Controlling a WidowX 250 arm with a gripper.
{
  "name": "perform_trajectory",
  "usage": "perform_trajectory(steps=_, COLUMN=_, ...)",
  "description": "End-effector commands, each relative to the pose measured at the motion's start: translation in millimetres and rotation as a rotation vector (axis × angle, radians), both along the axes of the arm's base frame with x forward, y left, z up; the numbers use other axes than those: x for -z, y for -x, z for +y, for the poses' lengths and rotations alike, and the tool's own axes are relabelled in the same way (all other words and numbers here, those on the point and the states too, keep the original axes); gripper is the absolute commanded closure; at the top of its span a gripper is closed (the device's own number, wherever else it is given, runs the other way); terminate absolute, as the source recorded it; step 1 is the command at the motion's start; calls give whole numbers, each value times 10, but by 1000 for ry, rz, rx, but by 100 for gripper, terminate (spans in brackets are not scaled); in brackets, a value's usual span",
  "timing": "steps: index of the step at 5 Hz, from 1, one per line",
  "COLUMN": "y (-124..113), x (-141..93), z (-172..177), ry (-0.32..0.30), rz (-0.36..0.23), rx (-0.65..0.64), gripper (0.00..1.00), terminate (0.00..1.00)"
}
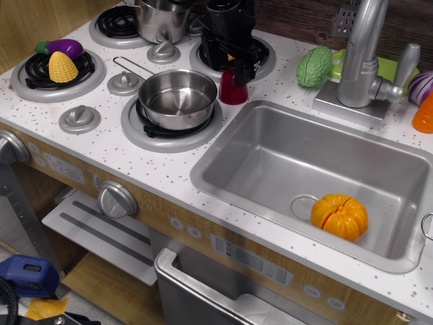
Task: Put sweet potato in pan which is on stove
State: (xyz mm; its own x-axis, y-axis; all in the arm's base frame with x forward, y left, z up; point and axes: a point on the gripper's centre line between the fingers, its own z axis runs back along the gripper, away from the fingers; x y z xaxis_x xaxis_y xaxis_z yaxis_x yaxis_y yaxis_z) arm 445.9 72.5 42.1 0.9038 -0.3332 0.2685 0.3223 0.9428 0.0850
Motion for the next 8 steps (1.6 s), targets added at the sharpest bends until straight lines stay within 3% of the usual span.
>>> perform_trajectory(steps=1, y=0, x=0, z=0, ry=0, rz=0, rx=0, gripper=0, terminate=0)
perform_trajectory(steps=4, y=-162, x=222, z=-14, ry=47, rz=-65, rx=35, gripper=0, terminate=0)
perform_trajectory(steps=5, y=-182, x=233, z=-3, ry=64, rz=-62, rx=29, gripper=100, terminate=0)
perform_trajectory(steps=7, y=-200, x=-113, z=-49, ry=7, rz=-29, rx=28, gripper=100, terminate=0)
perform_trajectory(steps=8, y=-101, x=-331, z=-74, ry=-62, rz=-14, rx=19, gripper=100, terminate=0)
